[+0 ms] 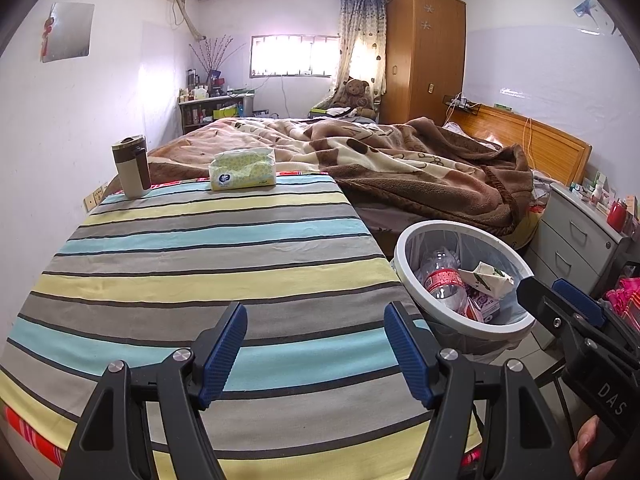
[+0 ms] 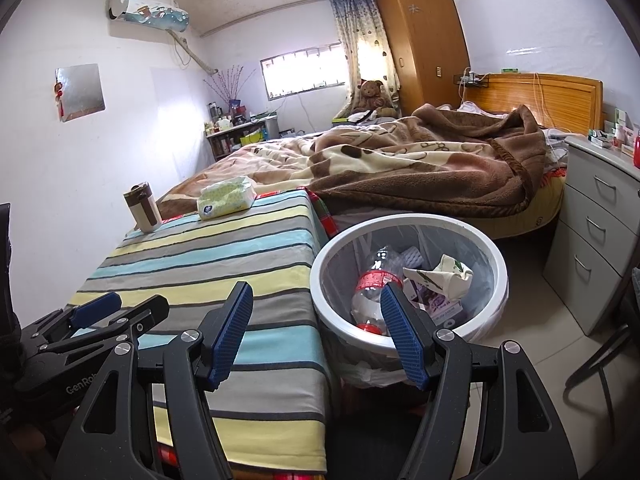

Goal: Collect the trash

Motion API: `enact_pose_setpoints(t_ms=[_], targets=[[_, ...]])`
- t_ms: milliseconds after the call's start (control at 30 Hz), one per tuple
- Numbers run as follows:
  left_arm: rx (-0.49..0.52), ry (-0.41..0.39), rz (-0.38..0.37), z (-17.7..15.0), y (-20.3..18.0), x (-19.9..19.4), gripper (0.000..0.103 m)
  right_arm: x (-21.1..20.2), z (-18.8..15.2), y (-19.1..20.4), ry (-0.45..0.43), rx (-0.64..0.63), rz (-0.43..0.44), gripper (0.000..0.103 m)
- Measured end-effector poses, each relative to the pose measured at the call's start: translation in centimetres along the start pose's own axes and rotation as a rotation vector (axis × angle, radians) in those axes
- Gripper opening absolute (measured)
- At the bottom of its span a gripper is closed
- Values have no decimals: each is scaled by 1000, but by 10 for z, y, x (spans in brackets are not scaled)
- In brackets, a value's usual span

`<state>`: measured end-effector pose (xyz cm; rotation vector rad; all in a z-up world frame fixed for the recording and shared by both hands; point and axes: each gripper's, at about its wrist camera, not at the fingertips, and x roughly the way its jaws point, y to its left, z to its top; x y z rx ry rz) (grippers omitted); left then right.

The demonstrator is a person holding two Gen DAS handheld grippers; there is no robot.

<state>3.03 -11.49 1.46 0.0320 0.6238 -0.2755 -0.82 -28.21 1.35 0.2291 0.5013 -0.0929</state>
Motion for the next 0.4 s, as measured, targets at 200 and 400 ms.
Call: enact_pose_setpoints(t_ms=[200, 400], targets=[[-2, 2, 0, 0, -1, 0, 71, 0, 0, 1, 1, -2, 1, 68], [-6, 5, 1, -1, 0, 1, 71, 0, 0, 1, 2, 0, 0, 68]])
